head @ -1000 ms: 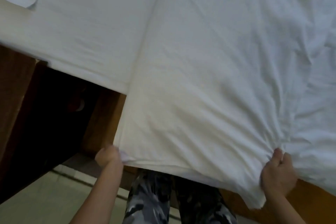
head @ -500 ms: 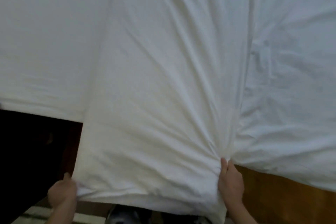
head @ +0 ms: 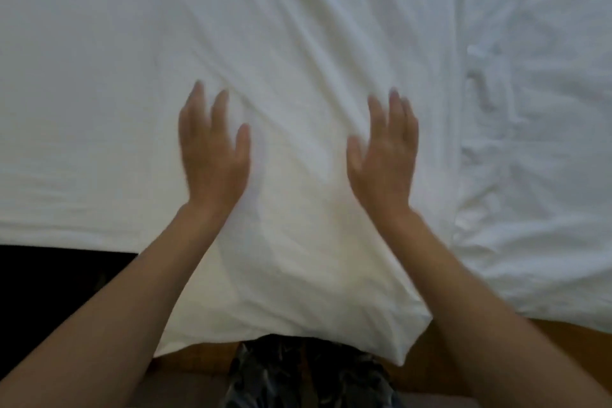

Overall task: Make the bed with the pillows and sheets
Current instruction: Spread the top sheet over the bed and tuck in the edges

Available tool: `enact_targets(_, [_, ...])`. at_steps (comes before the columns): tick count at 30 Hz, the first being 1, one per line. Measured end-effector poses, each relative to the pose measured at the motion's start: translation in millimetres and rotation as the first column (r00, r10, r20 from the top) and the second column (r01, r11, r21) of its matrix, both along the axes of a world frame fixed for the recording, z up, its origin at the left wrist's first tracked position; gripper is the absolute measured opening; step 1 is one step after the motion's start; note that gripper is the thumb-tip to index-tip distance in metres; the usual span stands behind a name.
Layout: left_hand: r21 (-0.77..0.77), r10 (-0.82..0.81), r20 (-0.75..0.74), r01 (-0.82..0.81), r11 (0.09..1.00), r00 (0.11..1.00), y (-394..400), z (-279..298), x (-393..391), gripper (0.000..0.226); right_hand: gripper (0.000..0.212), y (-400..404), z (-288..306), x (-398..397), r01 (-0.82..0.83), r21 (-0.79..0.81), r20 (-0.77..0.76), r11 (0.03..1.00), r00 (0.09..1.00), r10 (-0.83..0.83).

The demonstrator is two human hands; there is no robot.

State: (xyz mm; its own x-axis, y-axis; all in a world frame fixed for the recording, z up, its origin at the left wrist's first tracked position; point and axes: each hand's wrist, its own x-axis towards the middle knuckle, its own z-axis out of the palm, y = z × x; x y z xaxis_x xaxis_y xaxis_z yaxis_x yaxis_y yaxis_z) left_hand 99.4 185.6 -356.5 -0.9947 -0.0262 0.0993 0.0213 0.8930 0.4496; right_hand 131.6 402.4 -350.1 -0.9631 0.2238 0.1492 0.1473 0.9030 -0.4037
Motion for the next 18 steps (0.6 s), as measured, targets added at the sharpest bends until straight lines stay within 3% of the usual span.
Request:
enact_targets(3, [-0.128,-0.172,-0.069,0.163,0.978,0.983,31.8,8.5,-54.3,0.049,0.06,2.4,16.5,-93.4,-0.121,0.12,0.049,0.985,0.992,0.116])
enact_targets(7, [-0.22,-0.23,0.045,0.234,0.947,0.972,21.7,-11.5,-81.0,0.053,0.06,9.1,0.3,-146.0,-0.121,0.122,0.261,0.985,0.962,0.085])
enact_targets(9, [-0.264,-0.209,0.113,0.232,0.936,0.971,-5.1,-39.4,-50.5,0.056,0.059,-14.7,-38.9,-108.4,-0.238,0.148,0.356,0.96,0.918,0.173])
enact_targets(11, [-0.284,-0.144,0.17,0.189,0.94,0.975,-31.7,-60.1,3.4,0.058,0.058,-50.1,-66.1,-34.1,-0.43,0.128,0.305,0.893,0.874,0.377])
enact_targets(14, [-0.286,-0.094,0.282,0.177,0.942,0.955,-51.9,-63.2,84.3,0.059,0.055,-84.5,-67.9,73.4,-0.706,0.039,0.35,0.707,0.672,0.652])
enact_targets(18, [-0.23,-0.106,0.349,0.195,0.953,0.931,-54.4,-45.8,126.7,0.057,0.053,-84.9,-49.1,104.6,-0.873,0.016,0.367,0.487,0.458,0.81])
